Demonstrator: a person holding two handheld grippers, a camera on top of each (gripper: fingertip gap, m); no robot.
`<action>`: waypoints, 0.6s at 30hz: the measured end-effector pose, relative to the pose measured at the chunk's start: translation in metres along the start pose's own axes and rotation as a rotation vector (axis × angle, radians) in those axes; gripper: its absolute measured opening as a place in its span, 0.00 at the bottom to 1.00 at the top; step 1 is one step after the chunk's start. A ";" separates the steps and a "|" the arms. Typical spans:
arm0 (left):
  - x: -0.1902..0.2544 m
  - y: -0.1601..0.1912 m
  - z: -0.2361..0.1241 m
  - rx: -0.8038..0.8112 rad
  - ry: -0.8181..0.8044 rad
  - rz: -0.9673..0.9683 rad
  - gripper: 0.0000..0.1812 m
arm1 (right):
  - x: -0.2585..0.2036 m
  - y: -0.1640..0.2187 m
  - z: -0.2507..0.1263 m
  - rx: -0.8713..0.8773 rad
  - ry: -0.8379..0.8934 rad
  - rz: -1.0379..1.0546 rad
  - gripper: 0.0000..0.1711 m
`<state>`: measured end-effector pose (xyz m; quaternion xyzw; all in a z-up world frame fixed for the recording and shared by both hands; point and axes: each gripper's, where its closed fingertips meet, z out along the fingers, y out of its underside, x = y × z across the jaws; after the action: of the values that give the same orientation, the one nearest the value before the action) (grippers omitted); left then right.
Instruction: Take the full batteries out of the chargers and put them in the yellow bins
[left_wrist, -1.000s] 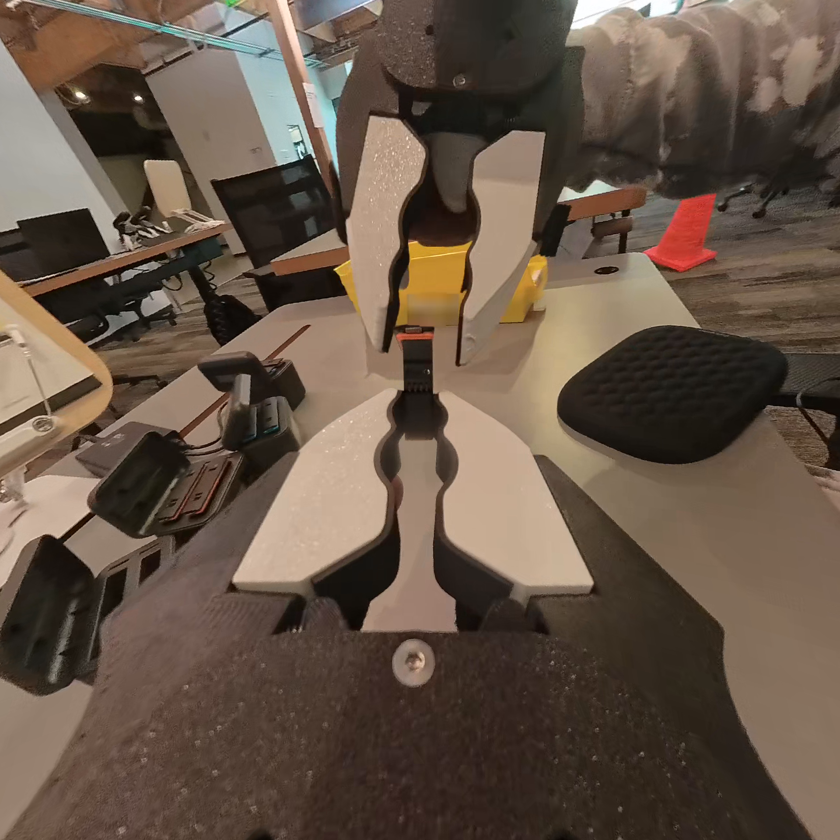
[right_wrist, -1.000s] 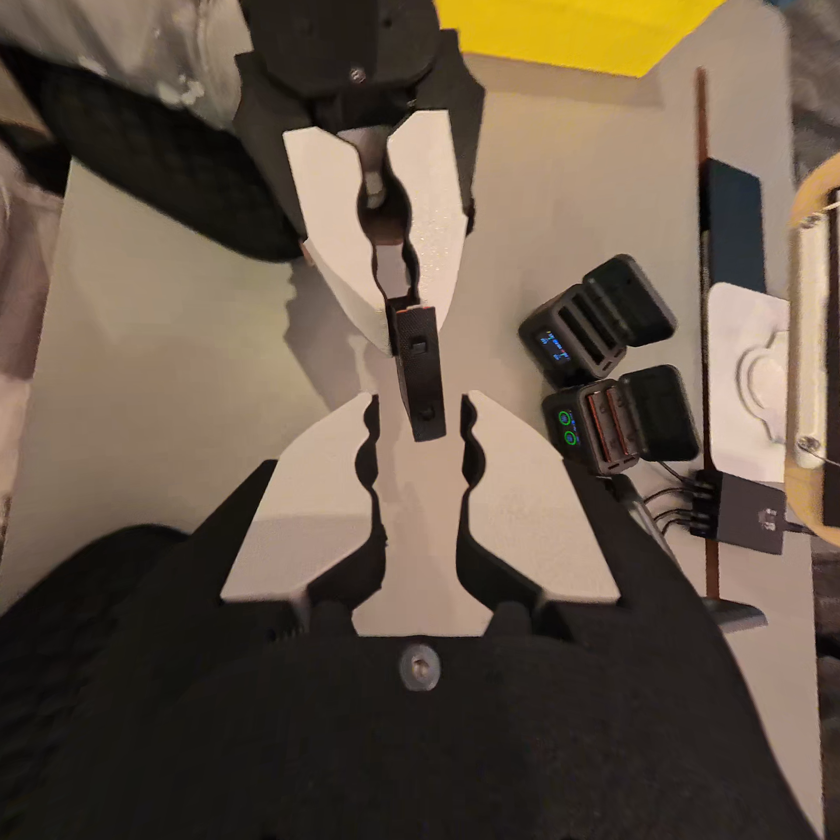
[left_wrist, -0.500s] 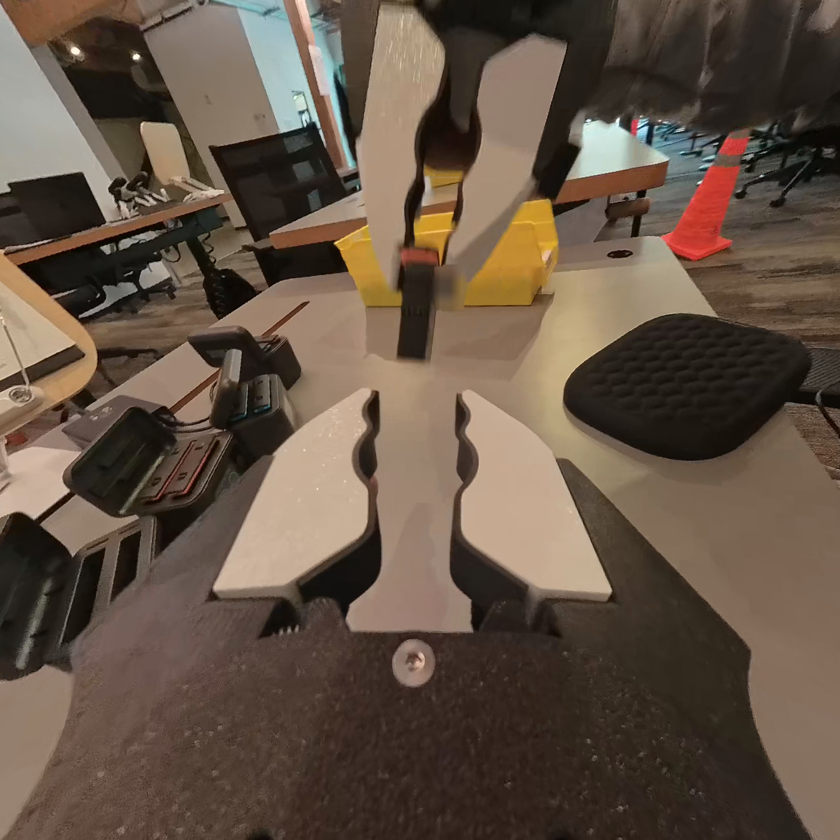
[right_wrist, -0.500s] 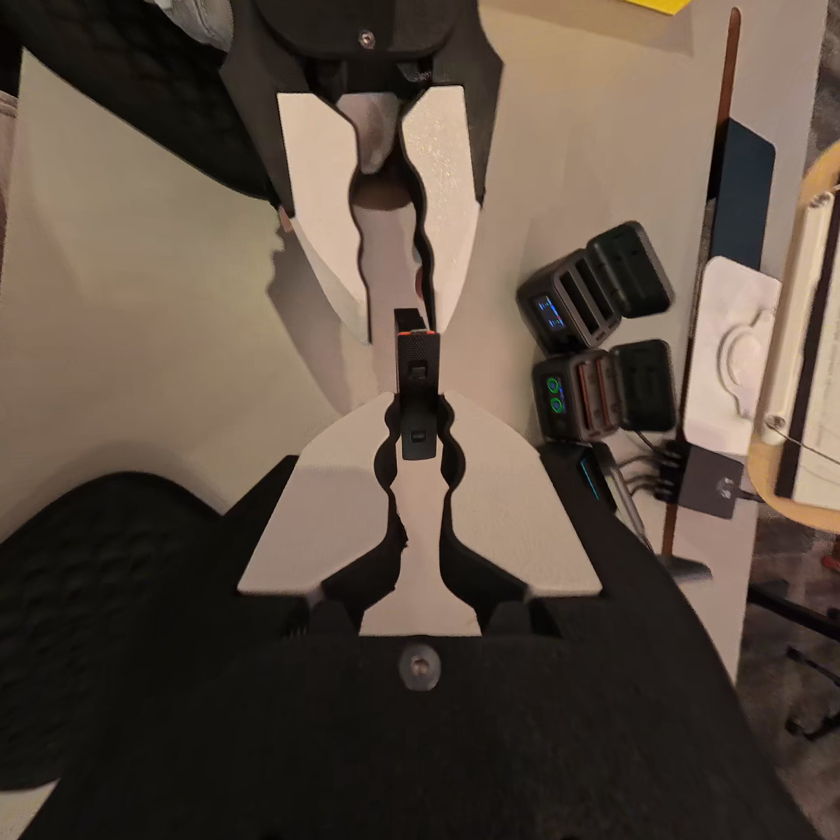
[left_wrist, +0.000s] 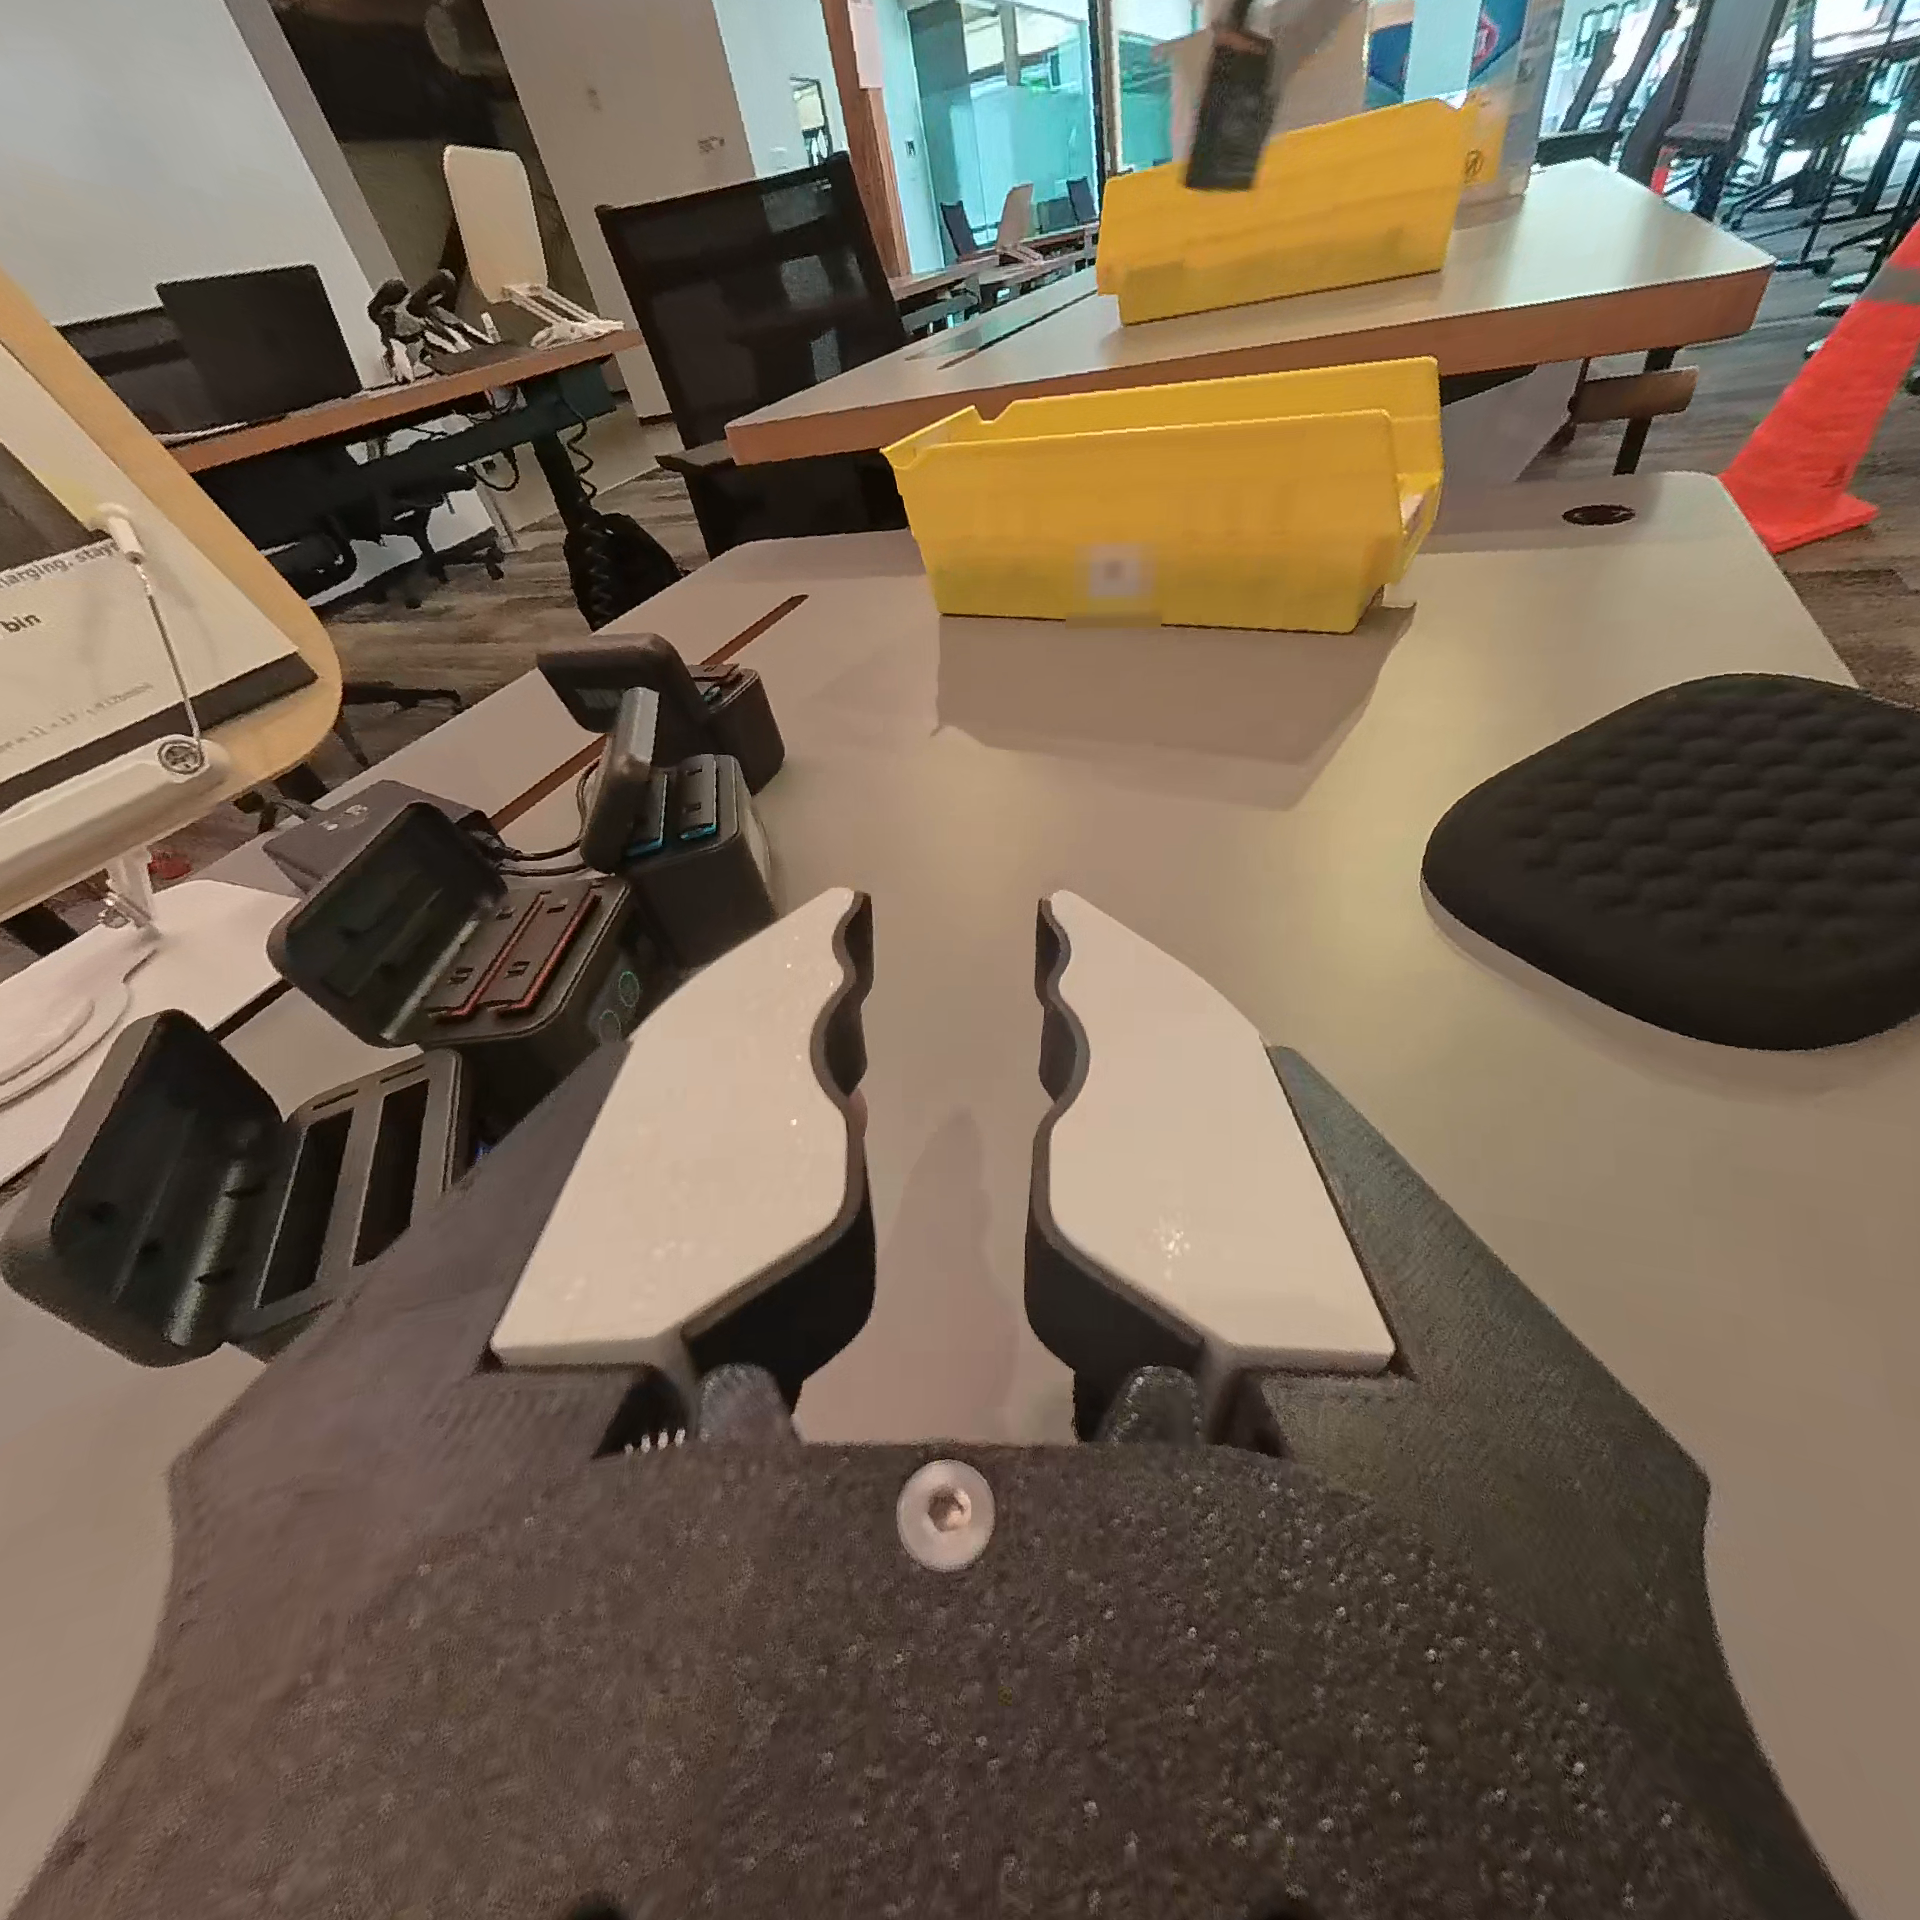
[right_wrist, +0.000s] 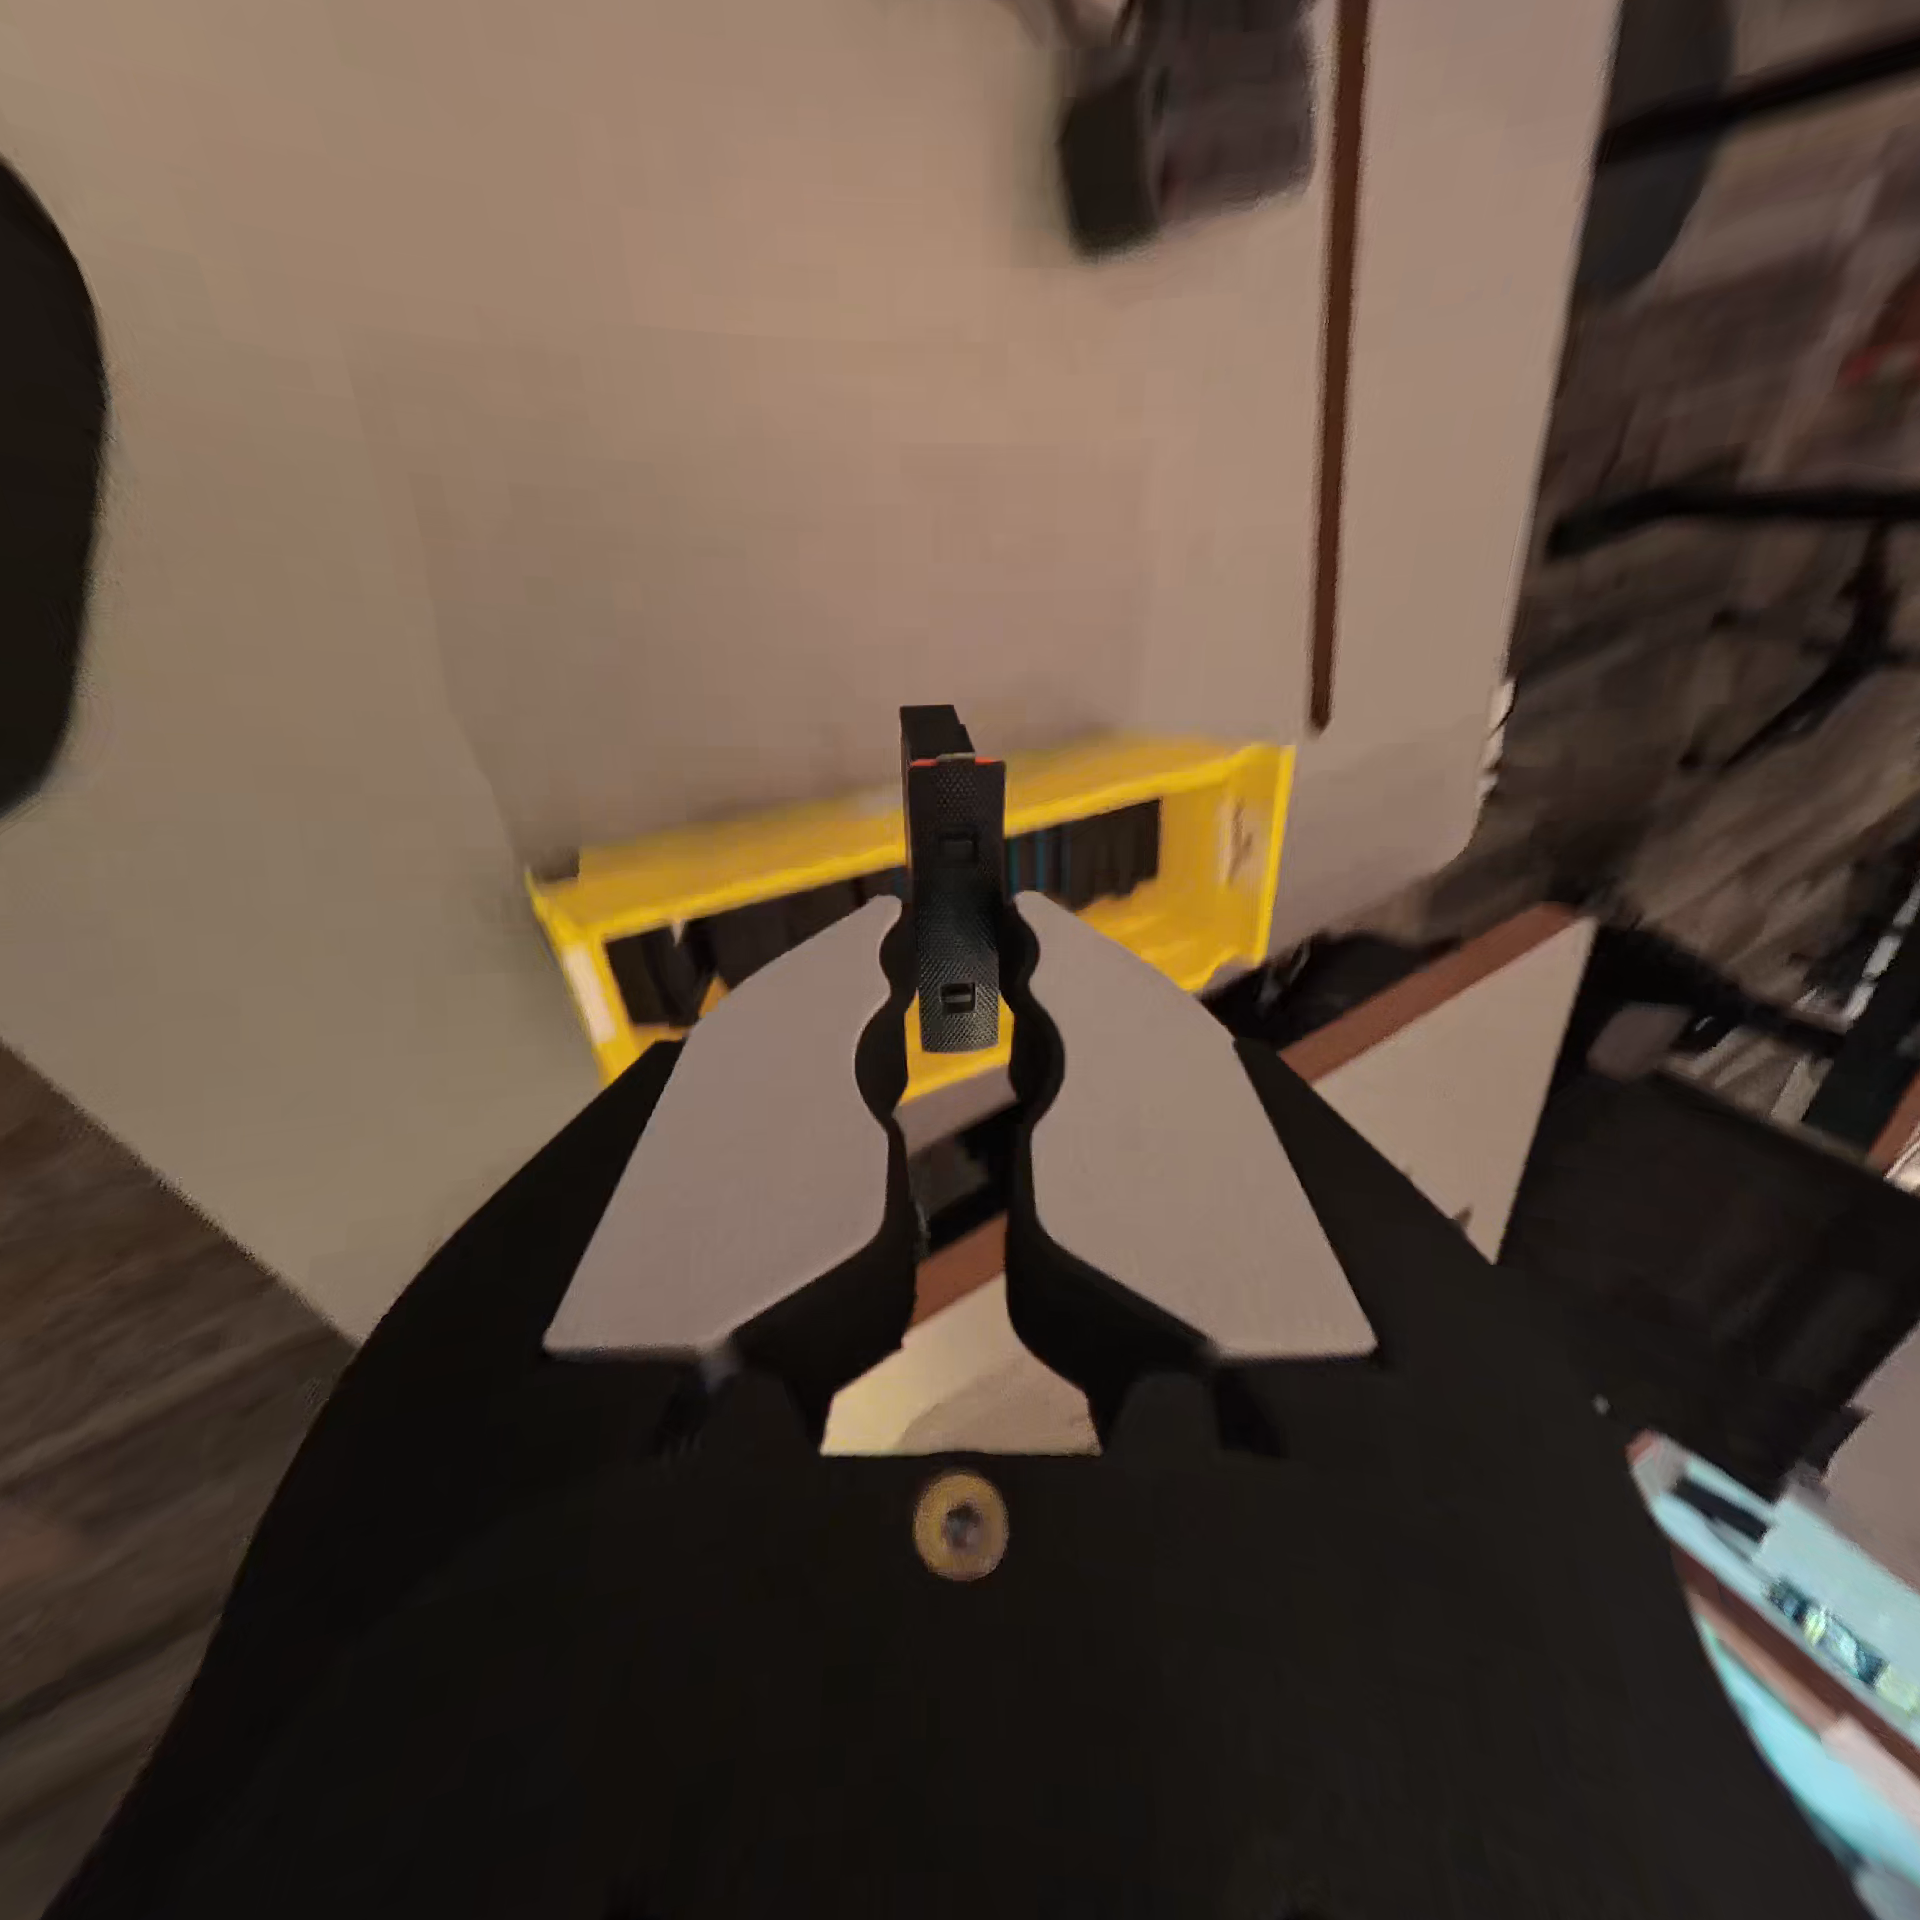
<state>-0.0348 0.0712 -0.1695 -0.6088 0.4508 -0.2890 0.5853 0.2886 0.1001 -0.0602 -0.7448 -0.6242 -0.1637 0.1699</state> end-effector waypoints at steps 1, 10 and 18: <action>0.000 0.001 0.001 -0.006 -0.002 0.003 0.16 | -0.008 0.021 0.008 -0.043 -0.024 0.011 0.08; 0.002 0.017 0.009 -0.068 -0.010 0.022 0.15 | -0.083 0.097 0.086 -0.161 -0.152 0.024 0.08; 0.002 0.030 0.015 -0.120 -0.017 0.035 0.14 | -0.087 0.099 0.112 -0.132 -0.136 -0.009 0.08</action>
<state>-0.0266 0.0788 -0.2014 -0.6370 0.4731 -0.2460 0.5566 0.3750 0.0590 -0.2039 -0.7610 -0.6255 -0.1542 0.0768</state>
